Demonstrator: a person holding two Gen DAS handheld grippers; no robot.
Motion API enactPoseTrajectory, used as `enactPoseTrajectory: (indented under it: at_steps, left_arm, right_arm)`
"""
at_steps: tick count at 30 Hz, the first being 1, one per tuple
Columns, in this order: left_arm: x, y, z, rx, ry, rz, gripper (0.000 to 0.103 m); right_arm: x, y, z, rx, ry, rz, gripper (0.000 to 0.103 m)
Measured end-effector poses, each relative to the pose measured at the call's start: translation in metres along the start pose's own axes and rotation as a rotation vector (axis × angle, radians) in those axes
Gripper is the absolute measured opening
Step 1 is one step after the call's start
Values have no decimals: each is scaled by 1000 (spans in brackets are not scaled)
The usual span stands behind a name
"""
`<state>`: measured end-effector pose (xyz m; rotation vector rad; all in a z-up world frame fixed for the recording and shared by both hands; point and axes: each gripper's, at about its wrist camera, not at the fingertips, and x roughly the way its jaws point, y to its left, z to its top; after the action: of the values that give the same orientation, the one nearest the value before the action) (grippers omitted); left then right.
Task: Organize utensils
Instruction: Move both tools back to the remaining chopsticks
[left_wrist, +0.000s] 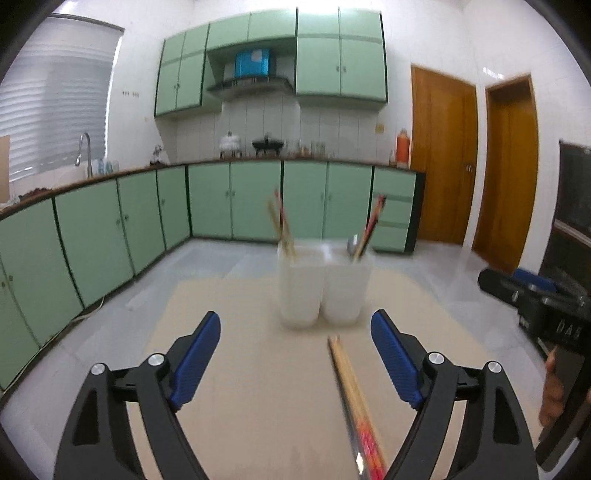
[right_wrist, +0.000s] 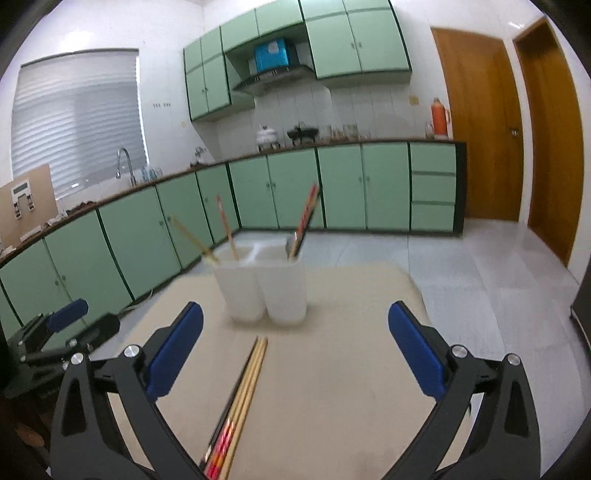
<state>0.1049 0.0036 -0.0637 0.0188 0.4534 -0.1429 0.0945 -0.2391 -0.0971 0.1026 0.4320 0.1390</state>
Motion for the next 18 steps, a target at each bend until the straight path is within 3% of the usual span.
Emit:
enactPoseTrajectory:
  at_steps: [6,18]
  left_arm:
    - [2,-1,-48,-4,92,-18,82]
    - [4,9,-98,2,202,-4,82]
  right_arm:
    - [3,9,-50,11,104,-24,97]
    - [7,38,-126,-46,213,-36,97]
